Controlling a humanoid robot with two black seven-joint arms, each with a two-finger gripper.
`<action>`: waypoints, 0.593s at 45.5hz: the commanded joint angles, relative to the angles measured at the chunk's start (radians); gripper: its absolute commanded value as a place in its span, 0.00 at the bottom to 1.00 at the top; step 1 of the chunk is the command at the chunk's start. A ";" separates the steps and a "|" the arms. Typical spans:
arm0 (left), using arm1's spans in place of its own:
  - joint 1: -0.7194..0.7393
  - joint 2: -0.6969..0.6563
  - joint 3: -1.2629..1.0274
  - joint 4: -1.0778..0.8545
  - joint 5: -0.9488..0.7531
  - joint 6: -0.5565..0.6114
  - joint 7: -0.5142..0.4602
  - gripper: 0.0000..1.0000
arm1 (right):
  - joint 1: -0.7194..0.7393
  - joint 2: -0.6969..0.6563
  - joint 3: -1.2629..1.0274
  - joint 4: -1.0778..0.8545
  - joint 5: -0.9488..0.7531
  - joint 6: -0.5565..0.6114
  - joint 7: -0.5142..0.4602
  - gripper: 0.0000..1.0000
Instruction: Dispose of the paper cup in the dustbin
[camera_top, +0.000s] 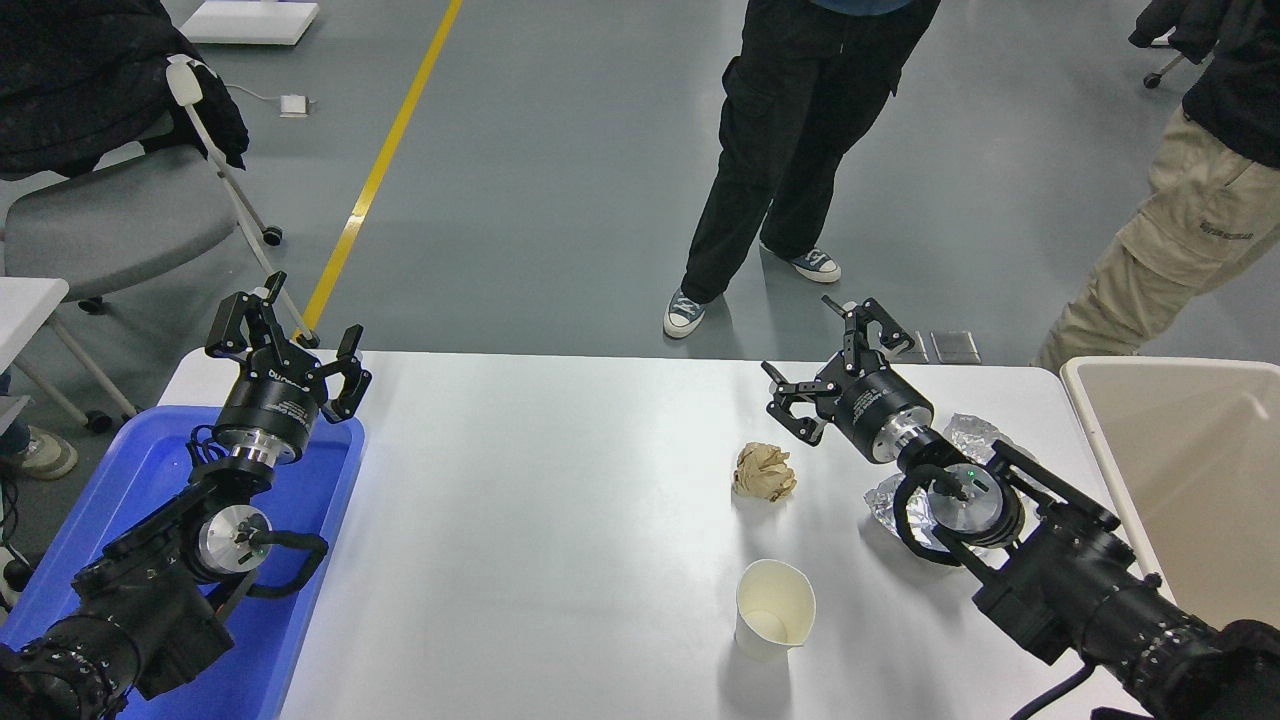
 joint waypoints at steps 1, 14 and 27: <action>0.000 0.000 0.000 0.000 0.000 0.000 0.000 1.00 | 0.000 0.000 -0.012 0.021 -0.005 -0.003 0.000 1.00; 0.000 0.000 0.000 0.000 0.000 0.000 0.000 1.00 | -0.015 -0.090 -0.015 0.169 -0.008 -0.003 -0.002 1.00; 0.000 0.000 0.000 0.000 0.000 0.000 0.000 1.00 | -0.060 -0.224 -0.020 0.358 -0.023 -0.011 0.000 1.00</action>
